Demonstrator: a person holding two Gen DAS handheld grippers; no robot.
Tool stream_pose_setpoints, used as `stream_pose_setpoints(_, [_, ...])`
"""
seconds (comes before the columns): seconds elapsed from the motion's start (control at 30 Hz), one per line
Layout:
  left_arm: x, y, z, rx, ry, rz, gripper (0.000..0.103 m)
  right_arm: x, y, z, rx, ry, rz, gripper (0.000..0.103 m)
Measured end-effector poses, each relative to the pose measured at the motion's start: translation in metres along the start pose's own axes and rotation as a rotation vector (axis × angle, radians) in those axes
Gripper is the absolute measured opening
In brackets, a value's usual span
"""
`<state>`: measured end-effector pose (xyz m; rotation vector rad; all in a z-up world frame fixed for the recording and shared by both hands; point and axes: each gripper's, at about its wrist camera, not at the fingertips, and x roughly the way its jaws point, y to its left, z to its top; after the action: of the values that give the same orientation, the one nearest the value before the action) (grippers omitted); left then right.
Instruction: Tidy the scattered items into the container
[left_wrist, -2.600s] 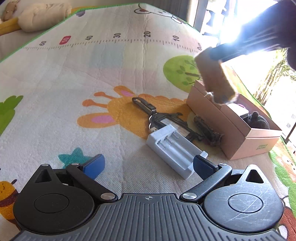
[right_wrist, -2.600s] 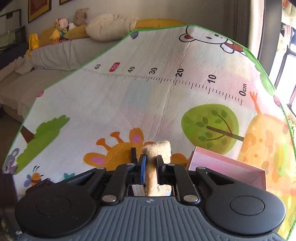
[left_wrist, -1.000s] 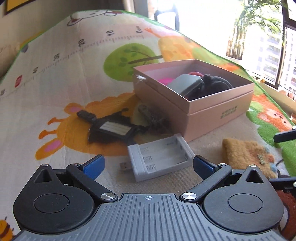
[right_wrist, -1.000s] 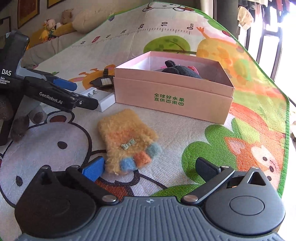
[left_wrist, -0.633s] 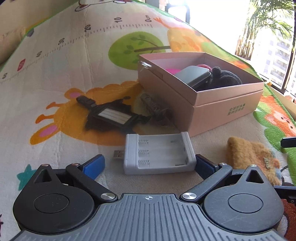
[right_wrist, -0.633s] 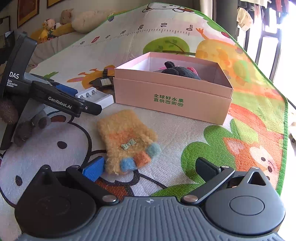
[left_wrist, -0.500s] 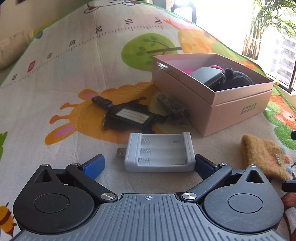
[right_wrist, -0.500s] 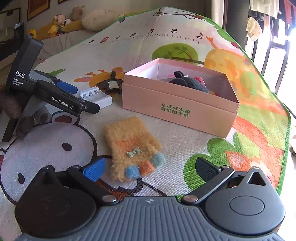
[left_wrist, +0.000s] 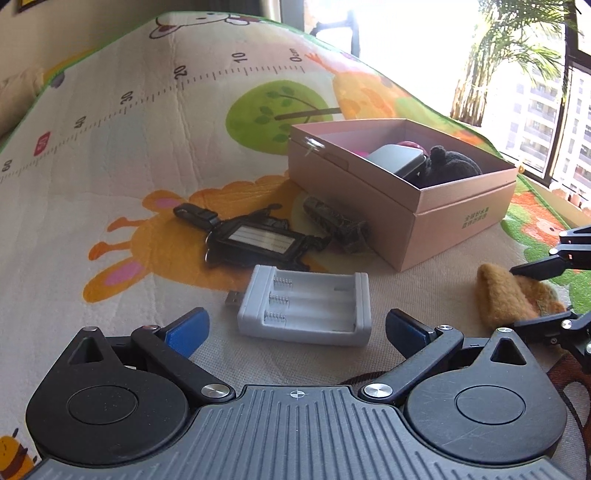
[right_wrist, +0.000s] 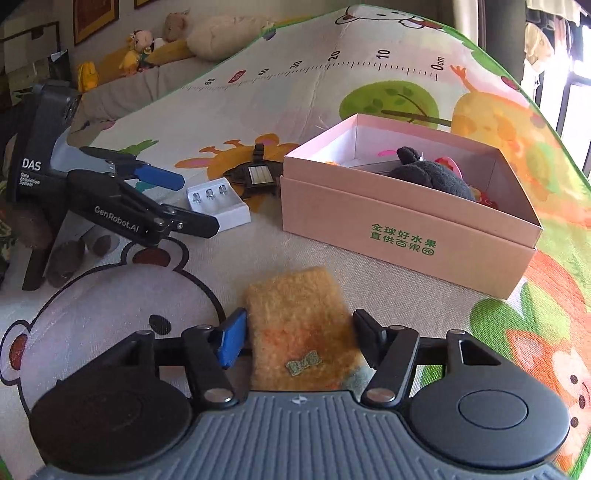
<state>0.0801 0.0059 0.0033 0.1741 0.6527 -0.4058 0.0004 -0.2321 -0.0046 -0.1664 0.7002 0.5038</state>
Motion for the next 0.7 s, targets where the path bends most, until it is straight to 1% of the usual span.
stream_pose_setpoints(0.1, [0.01, 0.003, 0.006, -0.013, 0.021, -0.018, 0.103, -0.009, 0.001, -0.011, 0.005, -0.025, -0.025, 0.063])
stream_pose_setpoints(0.2, [0.02, 0.001, 0.011, -0.001, 0.053, -0.029, 0.103, -0.01, 0.002, -0.012, 0.011, -0.029, -0.041, 0.064])
stream_pose_setpoints(0.3, [0.026, -0.001, 0.014, 0.012, 0.058, -0.017, 0.103, -0.009, 0.001, -0.012, 0.015, -0.027, -0.049, 0.068])
stream_pose_setpoints(0.4, [0.03, 0.001, 0.016, 0.006, 0.061, -0.025, 0.103, -0.008, 0.0, -0.011, 0.023, -0.026, -0.053, 0.071])
stream_pose_setpoints(0.57, [0.028, -0.001, 0.016, 0.019, 0.06, -0.027, 0.103, -0.008, 0.0, -0.012, 0.03, -0.026, -0.056, 0.072])
stream_pose_setpoints(0.7, [0.023, -0.006, 0.014, 0.006, 0.07, -0.027, 0.103, -0.008, 0.002, -0.011, 0.031, -0.024, -0.065, 0.072])
